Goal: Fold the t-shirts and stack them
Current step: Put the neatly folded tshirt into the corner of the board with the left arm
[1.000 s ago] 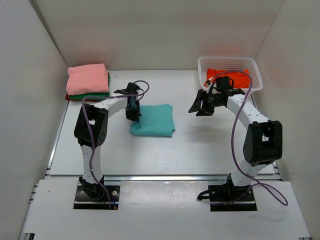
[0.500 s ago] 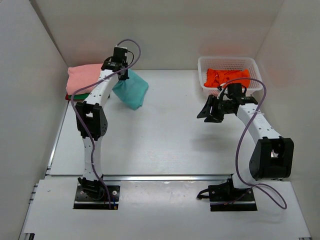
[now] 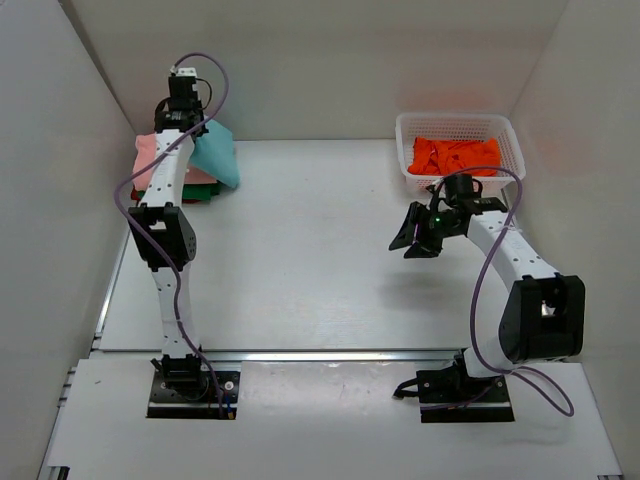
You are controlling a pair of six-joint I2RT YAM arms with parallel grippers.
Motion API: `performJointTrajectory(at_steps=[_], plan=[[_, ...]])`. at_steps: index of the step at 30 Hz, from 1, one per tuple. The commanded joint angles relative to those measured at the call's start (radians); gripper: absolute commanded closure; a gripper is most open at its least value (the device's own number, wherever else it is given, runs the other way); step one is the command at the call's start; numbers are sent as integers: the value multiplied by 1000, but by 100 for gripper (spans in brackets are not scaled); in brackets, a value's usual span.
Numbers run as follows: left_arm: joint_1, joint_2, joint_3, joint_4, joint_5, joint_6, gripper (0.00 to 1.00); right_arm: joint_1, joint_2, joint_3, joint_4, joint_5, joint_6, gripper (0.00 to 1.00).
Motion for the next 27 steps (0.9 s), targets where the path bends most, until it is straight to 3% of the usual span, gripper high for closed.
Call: performJointTrajectory(at_steps=[1,27], plan=[[45,-86,57,73,25,10,100,27,-11,-8,4,-6,29,53],[263,-18,85,142,94,-76,100,131,134,149,-26,33,97,54]])
